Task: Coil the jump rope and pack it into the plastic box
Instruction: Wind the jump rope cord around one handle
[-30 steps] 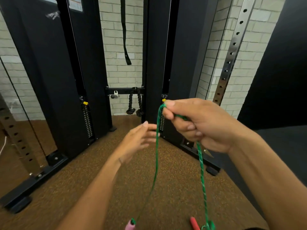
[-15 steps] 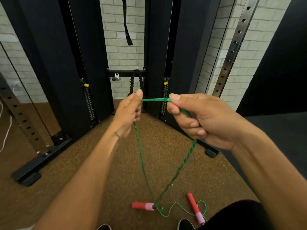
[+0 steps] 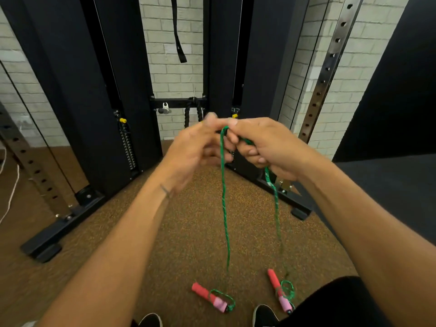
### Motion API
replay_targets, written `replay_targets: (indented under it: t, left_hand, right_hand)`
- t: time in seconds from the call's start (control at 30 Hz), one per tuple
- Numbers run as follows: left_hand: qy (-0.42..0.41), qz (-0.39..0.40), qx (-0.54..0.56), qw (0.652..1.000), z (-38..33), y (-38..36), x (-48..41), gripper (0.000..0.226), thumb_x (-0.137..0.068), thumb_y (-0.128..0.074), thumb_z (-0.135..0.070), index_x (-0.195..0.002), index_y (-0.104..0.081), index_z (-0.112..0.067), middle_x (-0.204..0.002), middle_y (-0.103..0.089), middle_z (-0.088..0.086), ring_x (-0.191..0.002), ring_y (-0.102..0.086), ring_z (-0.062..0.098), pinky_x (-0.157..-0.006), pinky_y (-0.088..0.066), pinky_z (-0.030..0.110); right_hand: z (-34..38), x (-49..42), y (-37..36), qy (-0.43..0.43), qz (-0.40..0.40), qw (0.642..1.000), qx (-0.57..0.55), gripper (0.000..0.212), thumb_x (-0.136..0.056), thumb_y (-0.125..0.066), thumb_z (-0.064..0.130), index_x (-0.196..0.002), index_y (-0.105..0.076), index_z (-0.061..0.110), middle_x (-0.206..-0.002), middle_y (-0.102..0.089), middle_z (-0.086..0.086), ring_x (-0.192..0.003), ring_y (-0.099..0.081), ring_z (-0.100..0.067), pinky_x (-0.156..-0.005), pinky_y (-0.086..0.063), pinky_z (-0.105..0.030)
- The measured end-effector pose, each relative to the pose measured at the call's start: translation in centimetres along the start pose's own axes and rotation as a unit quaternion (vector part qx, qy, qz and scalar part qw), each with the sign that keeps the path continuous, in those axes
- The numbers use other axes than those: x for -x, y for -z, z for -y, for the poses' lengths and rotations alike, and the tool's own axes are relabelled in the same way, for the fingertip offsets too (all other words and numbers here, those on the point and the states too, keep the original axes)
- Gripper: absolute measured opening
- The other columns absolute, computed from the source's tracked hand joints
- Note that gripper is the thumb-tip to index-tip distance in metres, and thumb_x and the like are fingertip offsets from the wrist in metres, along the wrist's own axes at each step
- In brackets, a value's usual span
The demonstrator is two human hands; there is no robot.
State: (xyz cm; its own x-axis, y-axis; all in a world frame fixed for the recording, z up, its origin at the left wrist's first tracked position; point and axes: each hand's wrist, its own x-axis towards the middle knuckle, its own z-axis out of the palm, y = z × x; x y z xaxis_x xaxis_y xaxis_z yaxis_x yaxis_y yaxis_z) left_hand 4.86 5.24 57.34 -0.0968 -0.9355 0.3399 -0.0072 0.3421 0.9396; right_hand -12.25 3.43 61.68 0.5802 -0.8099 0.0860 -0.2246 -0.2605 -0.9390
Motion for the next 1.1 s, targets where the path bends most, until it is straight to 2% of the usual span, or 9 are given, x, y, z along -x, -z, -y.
replay_targets:
  t: [0.13, 0.23, 0.33, 0.43, 0.53, 0.6, 0.67, 0.9, 1.1]
  left_hand:
    - [-0.028, -0.040, -0.066, 0.997, -0.2, 0.5, -1.8, 0.030, -0.101, -0.047, -0.035, -0.094, -0.068, -0.014, -0.051, -0.047, -0.015, -0.048, -0.031, 0.003, -0.048, -0.020, 0.025]
    - [0.036, -0.179, -0.116, 0.976, 4.0, 4.5, -2.4, 0.035, -0.102, -0.042, -0.043, -0.082, -0.064, -0.022, -0.057, -0.047, -0.015, -0.056, -0.038, 0.008, -0.057, -0.032, 0.031]
    - [0.187, -0.288, -0.262, 0.902, 9.7, 8.7, -1.8, 0.041, -0.102, -0.036, -0.043, -0.075, -0.059, -0.024, -0.087, -0.066, 0.014, -0.082, -0.059, 0.032, -0.078, -0.048, 0.045]
    - [0.225, -0.233, -0.314, 0.892, 11.2, 8.1, -1.0, 0.037, -0.104, -0.039, -0.032, -0.098, -0.070, -0.014, -0.104, -0.070, 0.012, -0.096, -0.062, 0.026, -0.084, -0.045, 0.037]
    - [0.096, -0.124, -0.178, 0.971, 7.0, 3.2, -0.4, 0.039, -0.103, -0.038, -0.040, -0.126, -0.061, -0.018, -0.115, -0.068, 0.001, -0.106, -0.064, 0.017, -0.091, -0.049, 0.032]
    - [0.030, -0.078, -0.024, 0.996, 3.7, 0.1, -0.3, 0.050, -0.099, -0.036, -0.052, -0.123, -0.063, -0.017, -0.105, -0.072, 0.004, -0.097, -0.068, 0.021, -0.084, -0.054, 0.033]
    - [-0.020, -0.048, -0.038, 0.998, 1.9, -2.1, -0.4, 0.048, -0.101, -0.034, -0.050, -0.106, -0.065, -0.014, -0.088, -0.067, 0.007, -0.076, -0.064, 0.018, -0.068, -0.053, 0.032]
    - [-0.060, -0.050, -0.265, 0.961, 4.1, -1.3, -0.6, 0.041, -0.105, -0.034, -0.042, -0.087, -0.052, -0.011, -0.077, -0.052, 0.001, -0.068, -0.047, 0.009, -0.062, -0.039, 0.028]
    - [0.116, -0.187, -0.429, 0.876, 7.6, 6.8, -1.2, 0.041, -0.106, -0.031, -0.041, -0.090, -0.056, -0.012, -0.081, -0.055, 0.004, -0.084, -0.057, 0.029, -0.066, -0.041, 0.037]
  right_hand:
    - [0.3, 0.3, 1.6, -0.029, 0.015, 0.997, -0.068, 0.037, -0.103, -0.046, 0.039, -0.071, -0.054, 0.021, -0.052, -0.033, 0.007, -0.037, -0.027, -0.004, -0.037, -0.017, -0.017]
    - [1.1, 2.0, 3.3, -0.007, 0.034, 0.987, -0.159, 0.037, -0.103, -0.045, 0.036, -0.070, -0.054, 0.021, -0.050, -0.031, 0.008, -0.035, -0.026, -0.004, -0.036, -0.014, -0.019]
    - [2.1, 3.6, 3.9, 0.024, 0.060, 0.983, -0.174, 0.038, -0.103, -0.043, 0.035, -0.070, -0.053, 0.020, -0.049, -0.030, 0.008, -0.035, -0.025, -0.004, -0.037, -0.011, -0.021]
    - [2.4, 3.6, 3.4, 0.040, 0.066, 0.984, -0.159, 0.040, -0.104, -0.041, 0.036, -0.068, -0.050, 0.021, -0.049, -0.029, 0.008, -0.036, -0.023, -0.004, -0.037, -0.010, -0.021]
    - [1.6, 2.4, 2.2, 0.019, 0.050, 0.995, -0.079, 0.039, -0.105, -0.041, 0.037, -0.071, -0.053, 0.022, -0.052, -0.032, 0.007, -0.039, -0.023, -0.006, -0.038, -0.012, -0.021]
    - [0.4, 1.5, 1.2, 0.013, 0.037, 0.999, 0.016, 0.037, -0.105, -0.041, 0.037, -0.076, -0.055, 0.019, -0.053, -0.035, 0.007, -0.041, -0.025, -0.006, -0.037, -0.018, -0.017]
    - [-1.0, 0.8, 0.4, 0.024, 0.013, 0.996, 0.083, 0.037, -0.105, -0.041, 0.037, -0.080, -0.057, 0.016, -0.053, -0.037, 0.007, -0.042, -0.028, -0.005, -0.039, -0.025, -0.014]
    - [-4.6, -0.1, 2.4, 0.016, -0.015, 0.986, 0.164, 0.038, -0.100, -0.047, 0.047, -0.078, -0.063, 0.021, -0.057, -0.041, 0.011, -0.050, -0.033, -0.006, -0.049, -0.028, -0.017]
    - [-6.9, -0.5, 5.8, -0.051, -0.038, 0.993, 0.097, 0.035, -0.102, -0.043, 0.048, -0.086, -0.057, 0.020, -0.061, -0.038, 0.012, -0.054, -0.029, -0.007, -0.052, -0.022, -0.023]
